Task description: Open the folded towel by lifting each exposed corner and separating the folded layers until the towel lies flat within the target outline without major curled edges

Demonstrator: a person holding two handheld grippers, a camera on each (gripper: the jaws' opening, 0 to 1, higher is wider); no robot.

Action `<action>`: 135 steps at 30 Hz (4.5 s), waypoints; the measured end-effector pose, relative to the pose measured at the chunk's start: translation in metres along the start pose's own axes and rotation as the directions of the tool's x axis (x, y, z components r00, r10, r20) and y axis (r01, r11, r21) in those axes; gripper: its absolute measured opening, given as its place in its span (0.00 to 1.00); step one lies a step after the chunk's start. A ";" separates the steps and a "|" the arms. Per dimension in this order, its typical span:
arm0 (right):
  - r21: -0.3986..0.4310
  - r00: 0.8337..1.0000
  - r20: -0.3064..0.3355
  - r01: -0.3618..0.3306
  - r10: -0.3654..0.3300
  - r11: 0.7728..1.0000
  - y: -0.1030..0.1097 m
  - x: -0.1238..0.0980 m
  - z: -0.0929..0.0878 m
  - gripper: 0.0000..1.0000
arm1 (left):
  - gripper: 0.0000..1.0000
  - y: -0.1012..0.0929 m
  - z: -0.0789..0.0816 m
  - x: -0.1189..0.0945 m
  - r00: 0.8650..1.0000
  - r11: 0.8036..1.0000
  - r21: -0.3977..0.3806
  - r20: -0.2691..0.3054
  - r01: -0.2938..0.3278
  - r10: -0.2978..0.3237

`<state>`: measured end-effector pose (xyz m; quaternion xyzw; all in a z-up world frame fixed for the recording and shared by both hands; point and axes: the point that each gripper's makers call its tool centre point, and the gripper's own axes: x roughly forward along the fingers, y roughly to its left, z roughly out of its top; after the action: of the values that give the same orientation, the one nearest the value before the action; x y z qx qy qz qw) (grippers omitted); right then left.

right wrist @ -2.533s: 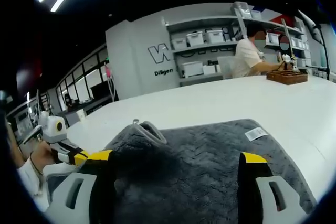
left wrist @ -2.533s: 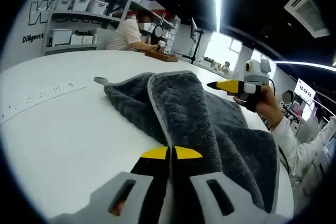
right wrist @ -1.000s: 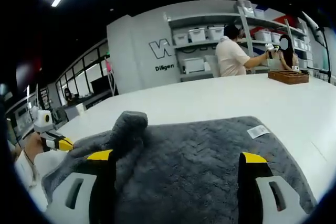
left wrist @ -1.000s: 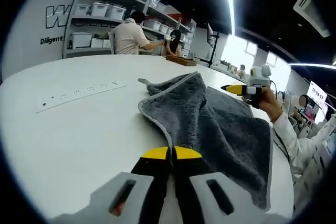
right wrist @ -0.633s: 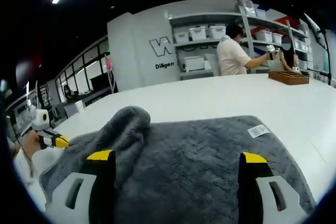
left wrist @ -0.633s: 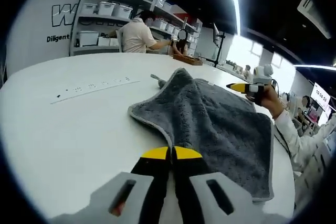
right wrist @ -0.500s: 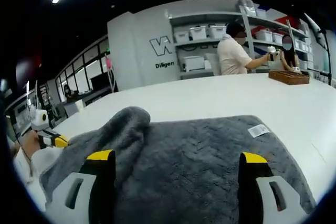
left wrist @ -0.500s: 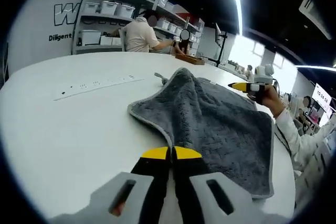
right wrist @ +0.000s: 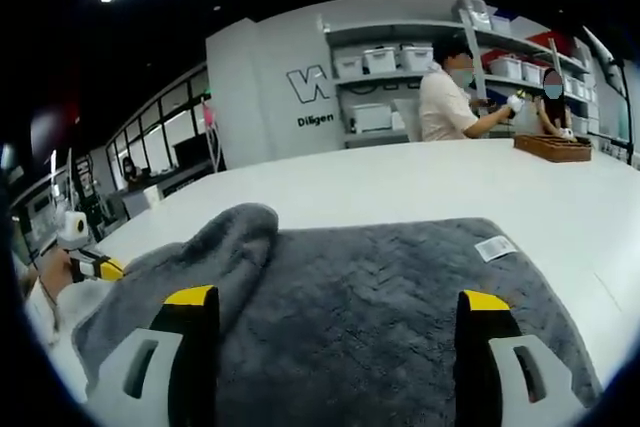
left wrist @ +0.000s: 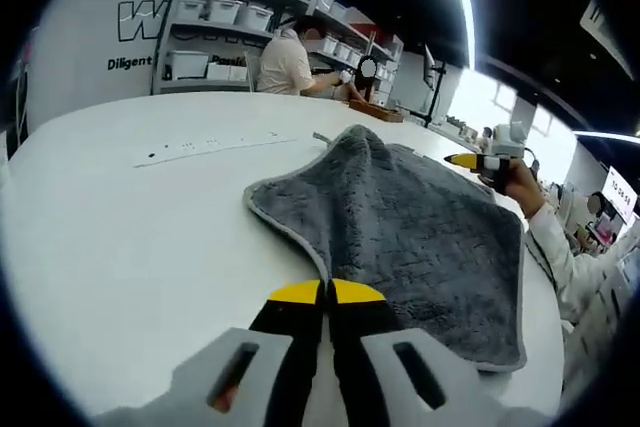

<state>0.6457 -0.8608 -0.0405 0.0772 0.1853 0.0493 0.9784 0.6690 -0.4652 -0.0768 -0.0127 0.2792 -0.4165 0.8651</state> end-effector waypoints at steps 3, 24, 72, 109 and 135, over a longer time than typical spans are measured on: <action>-0.001 1.000 0.000 -0.001 0.001 1.000 0.001 0.000 0.000 0.98 | 0.00 0.008 -0.005 -0.006 0.999 0.999 0.021 -0.024 -0.045 0.045; -0.006 1.000 -0.010 -0.001 0.001 1.000 0.000 0.002 -0.001 0.98 | 0.00 0.052 -0.023 -0.054 0.968 0.970 0.063 -0.070 -0.237 0.241; -0.025 0.998 -0.050 -0.031 0.030 0.999 0.009 0.006 -0.008 0.99 | 0.01 0.132 -0.040 -0.125 0.815 0.827 0.243 -0.180 -0.506 0.552; -0.026 0.997 -0.065 -0.038 0.037 0.999 0.011 0.006 -0.012 0.99 | 0.01 0.191 -0.048 -0.177 0.637 0.665 0.320 -0.203 -0.674 0.743; -0.043 0.995 -0.087 -0.060 0.056 0.997 0.016 0.008 -0.015 0.99 | 0.07 0.197 -0.026 -0.192 0.646 0.657 0.175 -0.122 -0.733 0.754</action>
<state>0.6467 -0.8417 -0.0541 0.0580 0.2234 0.0851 0.9693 0.7011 -0.1915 -0.0578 0.1891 0.3151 -0.0385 0.9292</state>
